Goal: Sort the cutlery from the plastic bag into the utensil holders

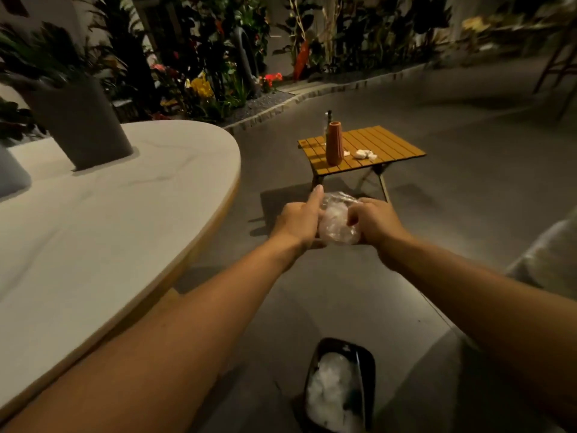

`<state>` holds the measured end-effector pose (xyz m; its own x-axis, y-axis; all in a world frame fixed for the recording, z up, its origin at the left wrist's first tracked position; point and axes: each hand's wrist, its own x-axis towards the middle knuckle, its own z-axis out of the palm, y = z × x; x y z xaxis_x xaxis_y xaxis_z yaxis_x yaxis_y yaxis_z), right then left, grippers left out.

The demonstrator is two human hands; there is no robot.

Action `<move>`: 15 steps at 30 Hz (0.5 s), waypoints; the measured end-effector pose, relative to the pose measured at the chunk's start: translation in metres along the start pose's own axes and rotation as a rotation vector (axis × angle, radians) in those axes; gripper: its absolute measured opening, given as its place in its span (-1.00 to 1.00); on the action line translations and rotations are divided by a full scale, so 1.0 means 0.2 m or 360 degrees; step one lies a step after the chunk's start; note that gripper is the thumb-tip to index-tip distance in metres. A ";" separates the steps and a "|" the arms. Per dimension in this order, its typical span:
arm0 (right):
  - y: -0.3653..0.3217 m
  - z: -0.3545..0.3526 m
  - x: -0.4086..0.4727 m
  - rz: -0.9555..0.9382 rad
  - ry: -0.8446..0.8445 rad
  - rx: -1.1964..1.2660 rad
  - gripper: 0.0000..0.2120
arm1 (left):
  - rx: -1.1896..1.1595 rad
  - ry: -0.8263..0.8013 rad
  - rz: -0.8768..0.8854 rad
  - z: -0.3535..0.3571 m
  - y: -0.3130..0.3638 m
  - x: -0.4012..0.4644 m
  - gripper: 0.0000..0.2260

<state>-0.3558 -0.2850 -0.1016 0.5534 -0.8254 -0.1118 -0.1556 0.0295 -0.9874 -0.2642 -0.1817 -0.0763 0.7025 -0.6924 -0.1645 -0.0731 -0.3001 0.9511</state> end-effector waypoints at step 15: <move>1.16 0.03 -0.10 0.0942 -0.0306 -0.0113 -0.80 | 0.0772 -0.0266 -0.0580 0.33 -1.16 0.09 -0.82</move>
<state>-0.3986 -0.2592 -0.3296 0.4930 -0.5642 -0.6623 -0.5313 0.4075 -0.7427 -0.2822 -0.1673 -0.3181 0.6256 -0.5708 -0.5318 -0.1902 -0.7727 0.6057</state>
